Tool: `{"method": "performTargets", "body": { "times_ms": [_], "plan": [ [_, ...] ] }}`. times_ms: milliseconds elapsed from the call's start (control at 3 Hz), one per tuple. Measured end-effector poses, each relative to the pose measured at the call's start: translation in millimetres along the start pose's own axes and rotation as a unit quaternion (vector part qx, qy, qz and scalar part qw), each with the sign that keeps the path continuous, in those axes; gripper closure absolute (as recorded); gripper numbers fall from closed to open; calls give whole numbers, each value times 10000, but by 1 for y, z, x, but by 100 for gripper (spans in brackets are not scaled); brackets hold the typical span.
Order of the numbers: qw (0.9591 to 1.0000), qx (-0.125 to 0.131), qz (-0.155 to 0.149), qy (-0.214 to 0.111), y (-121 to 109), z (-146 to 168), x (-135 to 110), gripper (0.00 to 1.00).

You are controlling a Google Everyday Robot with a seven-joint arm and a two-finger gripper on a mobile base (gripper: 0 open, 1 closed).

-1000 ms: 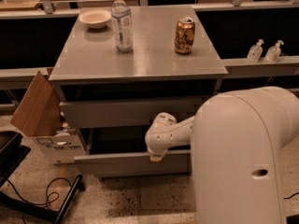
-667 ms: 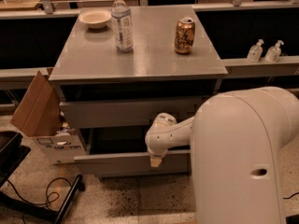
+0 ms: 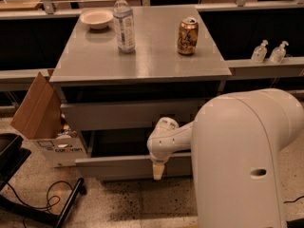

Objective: Open middle drawer

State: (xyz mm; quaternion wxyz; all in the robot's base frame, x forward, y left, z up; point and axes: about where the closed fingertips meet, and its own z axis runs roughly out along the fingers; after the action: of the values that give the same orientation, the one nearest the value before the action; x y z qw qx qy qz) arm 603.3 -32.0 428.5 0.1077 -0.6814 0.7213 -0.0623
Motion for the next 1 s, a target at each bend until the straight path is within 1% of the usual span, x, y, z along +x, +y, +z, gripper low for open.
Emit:
{"method": "performTargets", "body": {
  "times_ms": [333, 667, 1000],
  "plan": [
    [9988, -375, 305, 123, 32, 9, 11, 41],
    [9934, -819, 701, 394, 71, -4, 15, 64],
    [9868, -1089, 933, 758, 101, -35, 11, 88]
  ]
}}
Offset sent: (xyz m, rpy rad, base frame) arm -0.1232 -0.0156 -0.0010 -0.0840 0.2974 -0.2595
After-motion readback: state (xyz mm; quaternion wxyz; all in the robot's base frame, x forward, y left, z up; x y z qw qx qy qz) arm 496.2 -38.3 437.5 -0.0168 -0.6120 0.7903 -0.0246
